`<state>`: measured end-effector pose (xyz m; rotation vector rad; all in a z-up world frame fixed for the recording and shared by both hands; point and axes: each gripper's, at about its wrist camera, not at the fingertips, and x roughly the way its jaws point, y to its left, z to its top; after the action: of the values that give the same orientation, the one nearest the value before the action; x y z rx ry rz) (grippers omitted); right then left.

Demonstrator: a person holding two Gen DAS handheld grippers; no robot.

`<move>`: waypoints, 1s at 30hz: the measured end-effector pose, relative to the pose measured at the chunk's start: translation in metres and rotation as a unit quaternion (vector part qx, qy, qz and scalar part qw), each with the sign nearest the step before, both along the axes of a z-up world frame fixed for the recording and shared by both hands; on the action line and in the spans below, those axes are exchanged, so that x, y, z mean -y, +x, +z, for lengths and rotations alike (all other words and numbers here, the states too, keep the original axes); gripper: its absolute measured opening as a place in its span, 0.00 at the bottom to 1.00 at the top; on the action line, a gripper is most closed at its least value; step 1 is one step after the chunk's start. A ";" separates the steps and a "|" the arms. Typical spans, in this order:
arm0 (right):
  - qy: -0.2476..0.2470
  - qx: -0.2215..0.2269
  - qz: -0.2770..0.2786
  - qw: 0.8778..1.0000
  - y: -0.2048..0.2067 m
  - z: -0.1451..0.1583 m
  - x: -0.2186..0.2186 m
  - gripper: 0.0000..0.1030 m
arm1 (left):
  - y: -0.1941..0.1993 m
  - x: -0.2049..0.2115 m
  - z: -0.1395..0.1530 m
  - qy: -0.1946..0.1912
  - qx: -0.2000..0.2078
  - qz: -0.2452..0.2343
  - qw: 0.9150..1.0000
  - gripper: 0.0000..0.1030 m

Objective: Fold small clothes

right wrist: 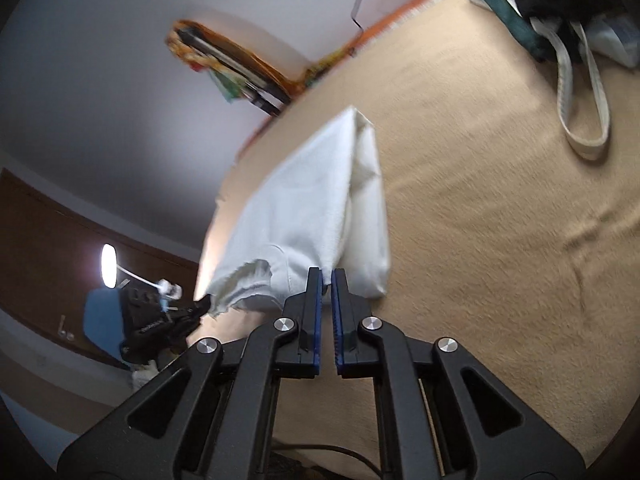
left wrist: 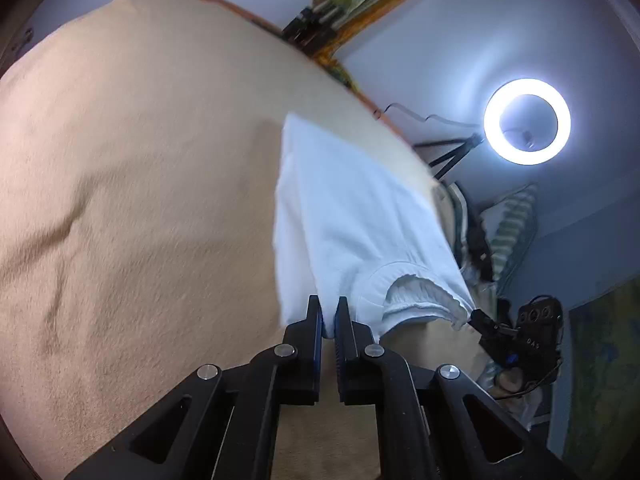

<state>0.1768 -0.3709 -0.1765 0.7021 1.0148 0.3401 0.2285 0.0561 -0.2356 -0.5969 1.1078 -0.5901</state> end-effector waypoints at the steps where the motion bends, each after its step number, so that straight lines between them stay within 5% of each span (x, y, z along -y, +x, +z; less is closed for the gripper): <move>1: -0.015 -0.014 0.005 1.000 0.000 -0.008 -0.004 0.06 | -0.001 0.002 -0.006 0.011 -0.004 -0.002 1.000 0.02; 5: -0.129 -0.032 0.037 0.990 0.001 -0.017 -0.029 0.06 | -0.007 0.006 -0.013 0.043 -0.005 -0.009 0.999 0.03; 11: -0.183 0.013 0.047 0.982 0.004 0.011 -0.033 0.07 | -0.012 -0.005 0.017 0.076 0.039 0.006 0.996 0.22; 14: -0.159 0.053 0.042 0.985 0.012 0.030 -0.030 0.15 | -0.004 -0.007 0.036 0.078 0.064 0.014 0.995 0.23; 18: -0.134 0.073 0.042 0.987 0.040 0.039 -0.024 0.42 | 0.015 0.006 0.054 0.069 0.085 0.001 0.994 0.30; 25: -0.059 0.052 0.016 0.997 0.109 0.015 0.001 0.42 | 0.061 0.048 0.062 0.083 0.108 -0.012 0.991 0.46; 30: 0.009 0.028 0.011 1.000 0.149 -0.018 0.011 0.42 | 0.090 0.079 0.052 0.094 0.114 -0.029 0.989 0.46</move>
<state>0.3258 -0.3820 -0.1941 0.6951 0.9675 0.3863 0.3189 -0.0229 -0.1838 -0.3263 0.9546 -0.5798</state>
